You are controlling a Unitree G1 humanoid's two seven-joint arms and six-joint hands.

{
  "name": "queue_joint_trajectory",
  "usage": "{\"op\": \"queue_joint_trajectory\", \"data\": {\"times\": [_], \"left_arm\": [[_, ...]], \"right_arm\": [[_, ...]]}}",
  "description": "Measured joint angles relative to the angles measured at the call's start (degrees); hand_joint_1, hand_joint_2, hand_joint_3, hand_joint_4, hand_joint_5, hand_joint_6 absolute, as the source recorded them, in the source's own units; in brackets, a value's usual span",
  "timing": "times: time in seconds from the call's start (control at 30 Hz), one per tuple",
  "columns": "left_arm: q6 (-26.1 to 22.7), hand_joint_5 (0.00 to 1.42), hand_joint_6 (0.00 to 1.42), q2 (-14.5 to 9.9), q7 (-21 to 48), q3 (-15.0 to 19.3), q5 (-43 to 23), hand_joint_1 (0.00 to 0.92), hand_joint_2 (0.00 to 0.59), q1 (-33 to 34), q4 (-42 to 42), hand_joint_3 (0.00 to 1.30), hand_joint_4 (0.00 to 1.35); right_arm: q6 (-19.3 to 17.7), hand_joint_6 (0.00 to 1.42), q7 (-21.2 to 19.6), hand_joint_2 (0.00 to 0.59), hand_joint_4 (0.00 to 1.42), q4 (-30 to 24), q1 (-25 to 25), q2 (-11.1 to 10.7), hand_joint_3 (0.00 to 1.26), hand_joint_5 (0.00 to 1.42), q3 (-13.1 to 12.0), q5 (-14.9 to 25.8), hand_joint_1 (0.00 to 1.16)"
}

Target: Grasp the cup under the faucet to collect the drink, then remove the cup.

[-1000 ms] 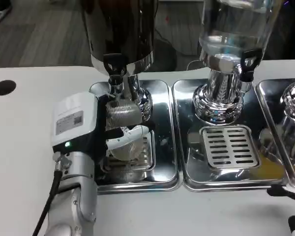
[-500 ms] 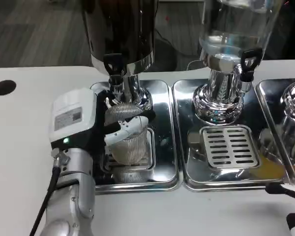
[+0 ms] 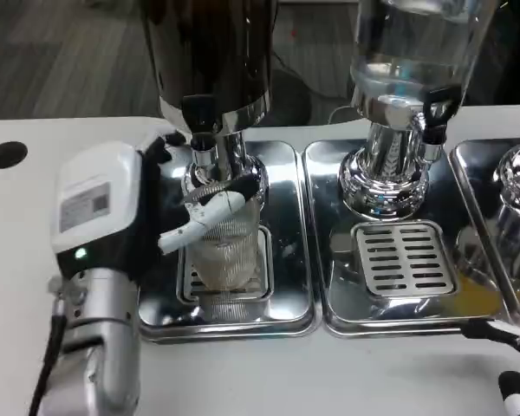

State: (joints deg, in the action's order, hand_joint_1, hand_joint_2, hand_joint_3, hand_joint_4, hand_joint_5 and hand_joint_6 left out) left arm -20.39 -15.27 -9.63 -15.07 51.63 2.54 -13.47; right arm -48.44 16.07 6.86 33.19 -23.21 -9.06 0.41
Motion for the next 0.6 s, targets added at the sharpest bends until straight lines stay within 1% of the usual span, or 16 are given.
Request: {"op": "queue_joint_trajectory", "data": {"times": [0.2, 0.4, 0.47, 0.6], "left_arm": [[3.0, 0.83, 0.9, -0.2, 0.1, 2.7, -1.4, 0.039, 0.033, -3.3, -7.9, 0.37, 0.39], [4.5, 0.84, 0.92, -0.1, 0.9, 5.4, -2.5, 0.052, 0.038, -4.7, -12.4, 0.36, 0.36], [4.9, 0.85, 0.92, 0.0, 1.4, 5.7, -2.9, 0.053, 0.039, -4.7, -13.1, 0.35, 0.33], [5.0, 0.85, 0.92, 0.7, 2.9, 5.8, -4.2, 0.053, 0.039, -3.6, -12.9, 0.35, 0.32]], "right_arm": [[0.3, 0.08, 0.0, 0.485, 0.2, 0.0, -0.5, 0.2, 0.32, 0.15, 0.3, -0.1, 0.41], [0.6, 0.08, 0.0, 0.485, 0.2, -0.4, -0.5, 0.3, 0.32, 0.14, 0.5, -0.5, 0.41], [0.8, 0.08, 0.0, 0.485, 0.2, -0.5, -0.4, 0.3, 0.32, 0.14, 0.6, -0.5, 0.41], [0.9, 0.08, 0.0, 0.485, 0.2, -0.7, -0.2, 0.3, 0.32, 0.14, 0.6, -0.7, 0.41]]}}
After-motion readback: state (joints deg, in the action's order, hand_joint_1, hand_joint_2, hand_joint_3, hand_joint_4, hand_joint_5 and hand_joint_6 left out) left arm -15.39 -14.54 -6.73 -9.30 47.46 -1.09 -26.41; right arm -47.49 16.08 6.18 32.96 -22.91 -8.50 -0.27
